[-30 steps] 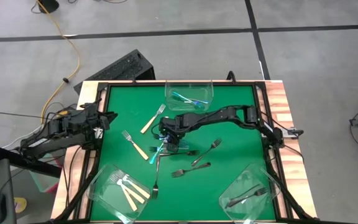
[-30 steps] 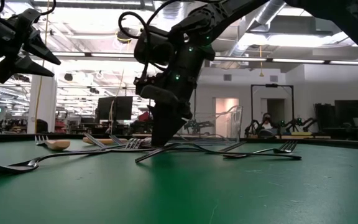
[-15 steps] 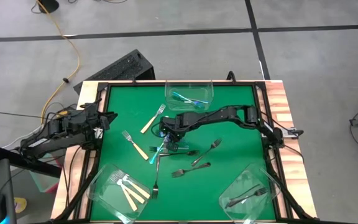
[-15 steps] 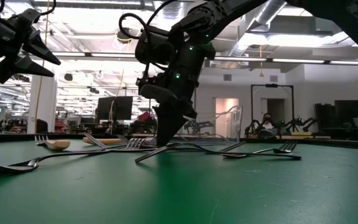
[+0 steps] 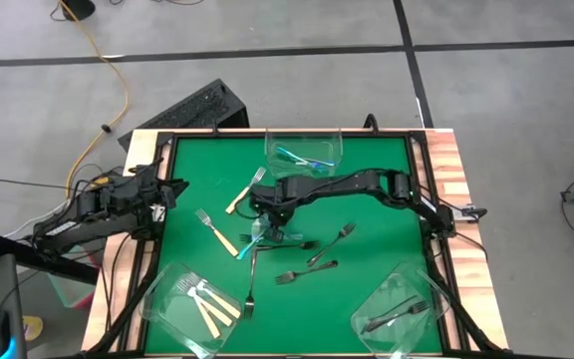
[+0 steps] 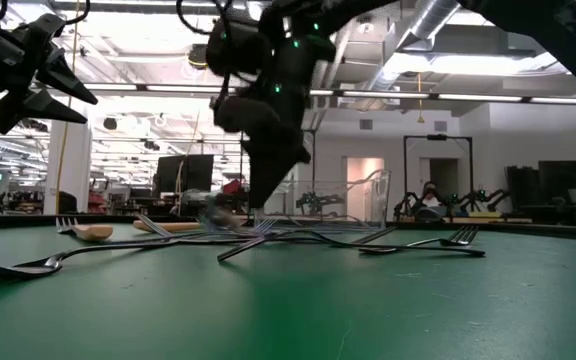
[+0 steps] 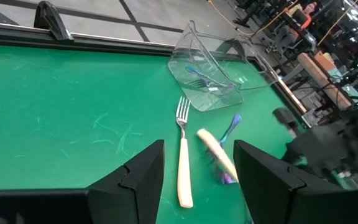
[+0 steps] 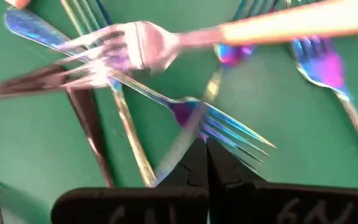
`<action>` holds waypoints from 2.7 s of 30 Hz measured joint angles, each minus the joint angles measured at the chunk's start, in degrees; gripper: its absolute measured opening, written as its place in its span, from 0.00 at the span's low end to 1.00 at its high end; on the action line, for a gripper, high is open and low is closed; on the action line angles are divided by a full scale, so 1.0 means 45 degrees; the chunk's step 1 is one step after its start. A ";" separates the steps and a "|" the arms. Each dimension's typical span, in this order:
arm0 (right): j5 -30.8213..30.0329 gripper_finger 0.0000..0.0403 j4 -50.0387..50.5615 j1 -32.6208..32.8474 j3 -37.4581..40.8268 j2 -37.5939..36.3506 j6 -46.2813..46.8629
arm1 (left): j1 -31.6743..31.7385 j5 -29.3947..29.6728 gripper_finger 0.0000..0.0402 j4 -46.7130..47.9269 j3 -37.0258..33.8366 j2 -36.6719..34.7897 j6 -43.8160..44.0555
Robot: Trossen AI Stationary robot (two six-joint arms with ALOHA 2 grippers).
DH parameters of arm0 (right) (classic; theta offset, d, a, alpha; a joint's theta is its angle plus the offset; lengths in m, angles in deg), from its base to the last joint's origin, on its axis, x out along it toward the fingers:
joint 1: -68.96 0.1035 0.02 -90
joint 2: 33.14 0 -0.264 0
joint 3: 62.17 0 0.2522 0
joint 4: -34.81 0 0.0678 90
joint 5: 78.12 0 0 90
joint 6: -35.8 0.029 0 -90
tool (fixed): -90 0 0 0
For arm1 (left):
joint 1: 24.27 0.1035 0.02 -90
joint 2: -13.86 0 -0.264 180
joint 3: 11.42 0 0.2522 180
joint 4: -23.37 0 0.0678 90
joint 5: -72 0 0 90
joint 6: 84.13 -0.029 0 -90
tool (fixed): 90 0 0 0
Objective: Sort silverware by color (type)
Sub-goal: Put the blue fork into the top transparent bin
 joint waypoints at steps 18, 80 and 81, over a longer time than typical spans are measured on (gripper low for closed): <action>0.0158 0.20 0.1251 0.0220 -0.2023 0.0048 0.0719 | 0.0000 0.0055 0.44 0.0000 0.0000 0.0000 0.0001; -0.0057 0.46 -0.0794 0.0328 0.0314 0.1467 0.1994 | 0.0005 -0.0029 0.44 0.0024 0.0000 0.0005 -0.0007; -0.0075 0.46 -0.0763 0.0330 0.0314 0.1460 0.1991 | 0.0000 -0.0029 0.44 0.0024 0.0000 0.0005 -0.0007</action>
